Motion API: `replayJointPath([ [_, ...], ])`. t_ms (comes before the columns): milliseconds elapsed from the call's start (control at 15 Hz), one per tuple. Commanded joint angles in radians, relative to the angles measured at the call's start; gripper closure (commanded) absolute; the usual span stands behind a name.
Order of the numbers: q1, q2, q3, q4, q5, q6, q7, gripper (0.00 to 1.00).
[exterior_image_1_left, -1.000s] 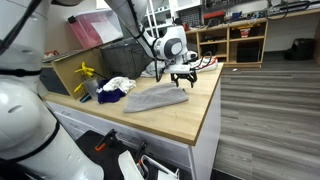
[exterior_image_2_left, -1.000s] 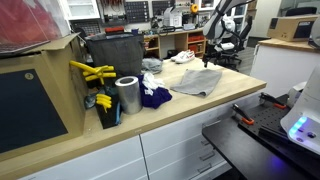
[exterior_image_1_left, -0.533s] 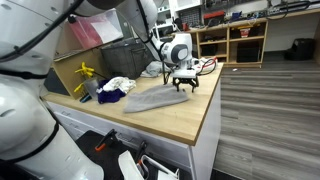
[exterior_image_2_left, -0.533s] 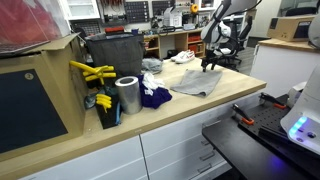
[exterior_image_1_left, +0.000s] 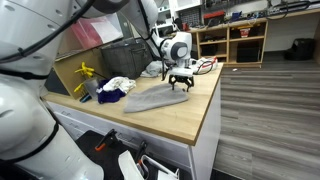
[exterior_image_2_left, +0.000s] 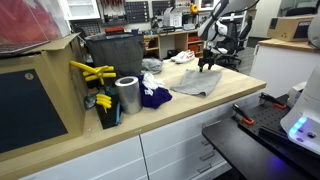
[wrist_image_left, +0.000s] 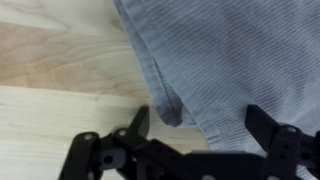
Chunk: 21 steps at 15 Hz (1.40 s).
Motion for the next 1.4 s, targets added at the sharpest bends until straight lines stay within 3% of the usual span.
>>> replayJointPath([
  [0, 0.003, -0.003, 0.037, 0.003, 0.054, -0.056, -0.037, 0.00],
  [67, 0.005, -0.001, 0.042, 0.001, 0.062, -0.062, -0.036, 0.25],
  [133, 0.006, -0.001, 0.045, -0.001, 0.067, -0.066, -0.038, 0.26],
  [800, 0.033, -0.074, -0.001, -0.059, 0.044, -0.064, 0.003, 0.99],
  [1333, 0.127, -0.239, -0.114, -0.167, -0.098, -0.026, 0.114, 0.99],
])
